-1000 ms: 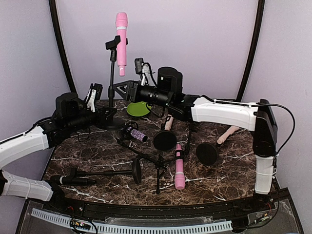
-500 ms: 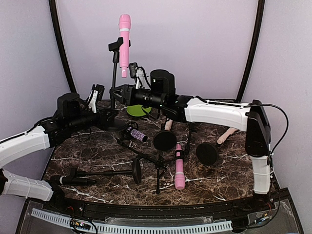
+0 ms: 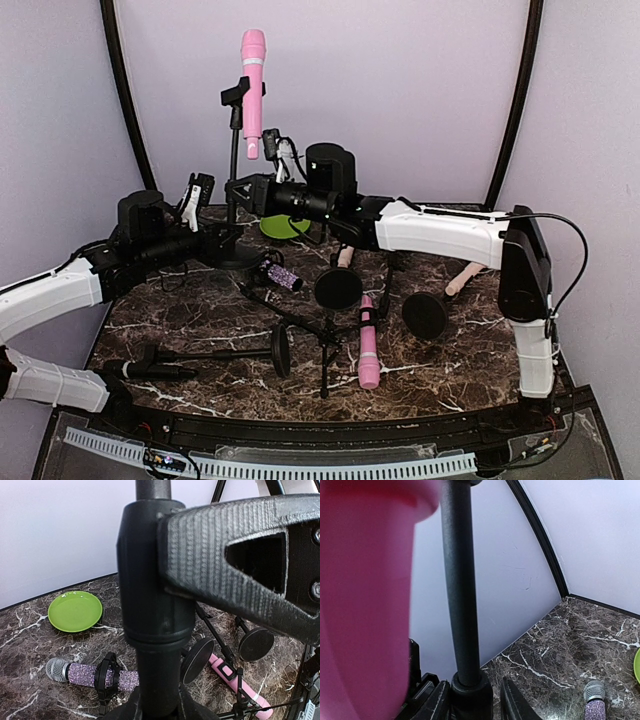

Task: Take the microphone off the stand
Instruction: Unscrew the knob on the stand of the microphone stand.

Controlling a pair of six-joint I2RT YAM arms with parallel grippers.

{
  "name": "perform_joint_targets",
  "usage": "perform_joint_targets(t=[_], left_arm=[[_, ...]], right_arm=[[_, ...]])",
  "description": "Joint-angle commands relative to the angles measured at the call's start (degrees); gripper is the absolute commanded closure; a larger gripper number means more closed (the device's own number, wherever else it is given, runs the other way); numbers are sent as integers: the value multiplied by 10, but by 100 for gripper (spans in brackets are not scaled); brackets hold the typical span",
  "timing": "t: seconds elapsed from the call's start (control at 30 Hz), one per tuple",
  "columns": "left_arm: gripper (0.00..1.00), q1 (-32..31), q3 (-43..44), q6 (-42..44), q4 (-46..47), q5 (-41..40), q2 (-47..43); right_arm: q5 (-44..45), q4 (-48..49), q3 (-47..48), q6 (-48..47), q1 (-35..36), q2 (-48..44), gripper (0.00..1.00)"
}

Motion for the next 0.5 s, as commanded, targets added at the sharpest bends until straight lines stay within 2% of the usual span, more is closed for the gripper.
perform_joint_targets(t=[0.0,0.1,0.23,0.47], left_arm=[[100,-2,36,5,57,21,-10],[100,-2,35,7,57,22,-11],[100,-2,34,7,62,30,-13],[100,-2,35,4,68,52,-17]], right_arm=[[-13,16,15,-5,1,8,66],[-15,16,12,-2,-2,9,69],[-22,18,9,1,-5,9,79],[-66,62,-31,-1,-19,-16,91]])
